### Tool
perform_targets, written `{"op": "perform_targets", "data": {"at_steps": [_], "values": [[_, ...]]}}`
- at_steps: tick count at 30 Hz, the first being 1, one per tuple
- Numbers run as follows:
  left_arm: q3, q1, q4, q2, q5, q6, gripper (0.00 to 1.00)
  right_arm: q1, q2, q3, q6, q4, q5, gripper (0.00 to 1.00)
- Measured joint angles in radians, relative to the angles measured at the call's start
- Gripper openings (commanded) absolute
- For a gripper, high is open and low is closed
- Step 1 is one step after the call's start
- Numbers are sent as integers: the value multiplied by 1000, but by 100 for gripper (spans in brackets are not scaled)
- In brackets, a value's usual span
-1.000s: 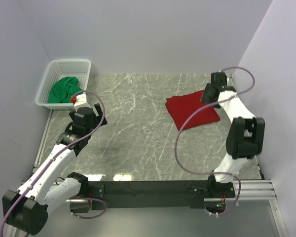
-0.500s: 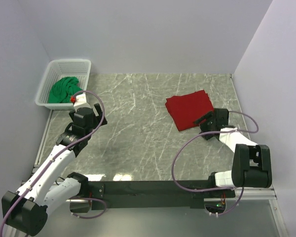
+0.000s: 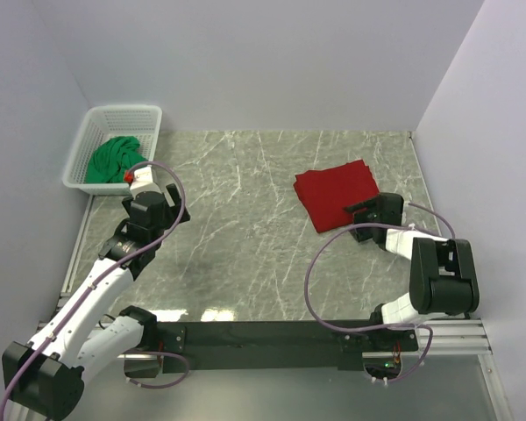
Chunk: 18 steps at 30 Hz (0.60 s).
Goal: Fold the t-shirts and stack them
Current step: Neatly place the folded tshirt to the corner
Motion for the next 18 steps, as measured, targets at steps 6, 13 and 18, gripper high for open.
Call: {"op": "perform_targets", "data": {"at_steps": [6, 13, 18], "values": [[0, 0, 0, -1, -6, 0, 87, 1, 45, 18, 39, 21, 5, 49], [0, 0, 0, -1, -9, 0, 87, 3, 95, 56, 89, 15, 11, 4], [0, 0, 0, -1, -15, 0, 87, -4, 95, 98, 130, 6, 45, 0]]}}
